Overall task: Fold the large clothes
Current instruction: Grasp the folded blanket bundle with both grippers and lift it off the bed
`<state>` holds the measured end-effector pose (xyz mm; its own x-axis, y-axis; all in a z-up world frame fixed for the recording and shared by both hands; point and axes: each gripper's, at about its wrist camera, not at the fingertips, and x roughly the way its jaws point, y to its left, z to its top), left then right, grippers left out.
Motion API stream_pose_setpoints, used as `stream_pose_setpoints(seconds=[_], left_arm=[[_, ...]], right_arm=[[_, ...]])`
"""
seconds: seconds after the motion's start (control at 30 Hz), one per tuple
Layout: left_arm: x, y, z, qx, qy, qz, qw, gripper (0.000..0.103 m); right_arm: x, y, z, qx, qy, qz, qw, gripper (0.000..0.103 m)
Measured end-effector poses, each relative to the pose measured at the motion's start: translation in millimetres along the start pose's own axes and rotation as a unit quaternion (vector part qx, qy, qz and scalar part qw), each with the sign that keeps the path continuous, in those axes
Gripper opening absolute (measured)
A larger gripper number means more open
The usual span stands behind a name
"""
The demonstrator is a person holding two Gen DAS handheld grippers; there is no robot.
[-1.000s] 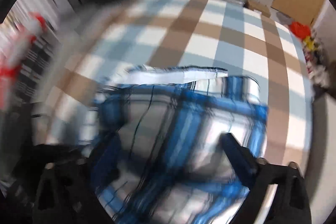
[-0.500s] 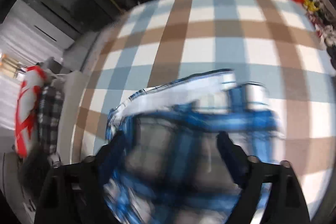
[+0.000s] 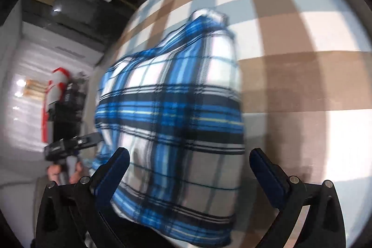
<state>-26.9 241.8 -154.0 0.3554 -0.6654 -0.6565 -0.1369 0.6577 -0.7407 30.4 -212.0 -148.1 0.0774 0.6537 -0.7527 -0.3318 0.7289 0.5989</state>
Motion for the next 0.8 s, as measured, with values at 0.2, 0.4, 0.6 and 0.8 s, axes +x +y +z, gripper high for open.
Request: stream_pose_setpoints(seconds=[0.2,0.4,0.6,0.8], left_arm=[[-10,31,10,-0.091,0.039,-0.068,0.9928,0.078],[-23,10,13,-0.072,0.080,0.049,0.9930,0.078],[-15,-9,11,-0.035,0.105,0.124,0.9862,0.079],[3,-31,7,0.016,0.104,0.140,0.9845,0.099]], right_arm=[[7,-13,6,0.021,0.016,0.065,0.998,0.103],[4,-25,12,0.038,0.037,0.097,0.994,0.103],[11,-24,14,0.043,0.048,0.115,0.991,0.103],[12,-32,0,0.058,0.042,0.189,0.979,0.103]])
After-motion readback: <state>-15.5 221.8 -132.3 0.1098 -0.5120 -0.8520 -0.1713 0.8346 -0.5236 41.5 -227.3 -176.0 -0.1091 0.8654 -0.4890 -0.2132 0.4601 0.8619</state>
